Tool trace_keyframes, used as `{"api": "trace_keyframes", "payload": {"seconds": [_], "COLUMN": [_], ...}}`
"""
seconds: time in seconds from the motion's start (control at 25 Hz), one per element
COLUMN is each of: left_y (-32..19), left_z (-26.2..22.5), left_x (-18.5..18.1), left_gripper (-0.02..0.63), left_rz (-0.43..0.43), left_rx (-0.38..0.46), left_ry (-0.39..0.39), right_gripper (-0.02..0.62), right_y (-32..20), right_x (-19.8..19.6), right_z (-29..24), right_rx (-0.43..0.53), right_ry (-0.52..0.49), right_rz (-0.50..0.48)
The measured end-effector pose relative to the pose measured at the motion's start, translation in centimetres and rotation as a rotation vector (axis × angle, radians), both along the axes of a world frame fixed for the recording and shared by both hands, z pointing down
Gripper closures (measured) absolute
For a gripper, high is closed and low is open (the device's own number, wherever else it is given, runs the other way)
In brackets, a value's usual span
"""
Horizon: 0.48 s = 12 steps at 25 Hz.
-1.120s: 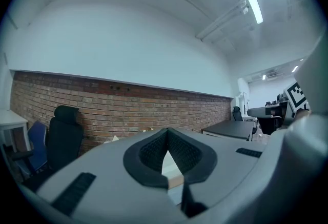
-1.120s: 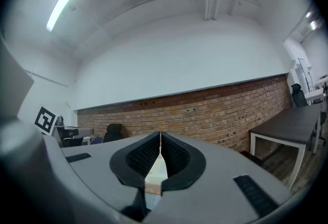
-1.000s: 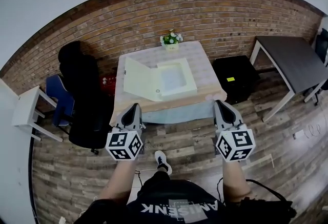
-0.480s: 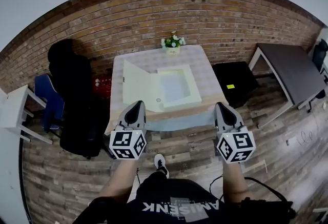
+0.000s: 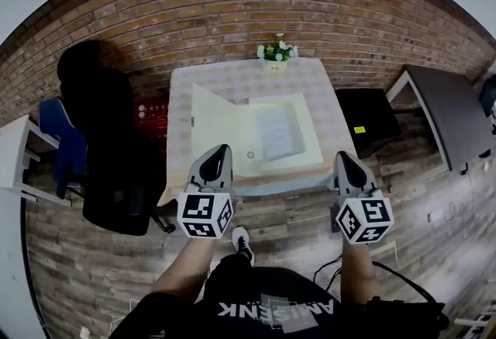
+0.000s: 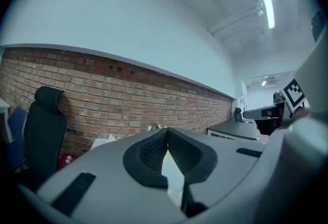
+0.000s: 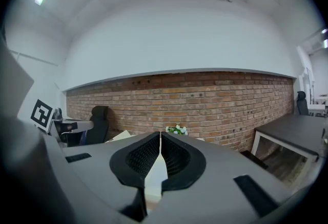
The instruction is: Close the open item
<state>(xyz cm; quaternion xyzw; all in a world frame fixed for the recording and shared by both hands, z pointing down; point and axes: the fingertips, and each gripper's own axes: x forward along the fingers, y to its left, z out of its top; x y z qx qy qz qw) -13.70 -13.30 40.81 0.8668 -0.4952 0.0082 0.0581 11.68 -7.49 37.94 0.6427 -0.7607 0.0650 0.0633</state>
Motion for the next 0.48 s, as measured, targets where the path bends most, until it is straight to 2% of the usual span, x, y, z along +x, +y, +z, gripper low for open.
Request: {"api": "trace_keyframes", "payload": {"seconds": [0.24, 0.48], "left_y": [-4.2, -7.6], "left_z": [1.2, 2.2], "left_x": [-1.9, -5.5], "left_gripper": [0.592, 0.592], "left_rz": [-0.003, -0.034], "left_rx": [-0.021, -0.052], "left_ry": [-0.004, 0.009], "right_gripper": [0.552, 0.552], "right_y": [-4.0, -7.8], "right_x": [-1.2, -3.5], "right_z": [0.6, 0.3], "right_rx": [-0.026, -0.034], "right_ry": [0.024, 0.041], "right_rz": [0.015, 0.006]}}
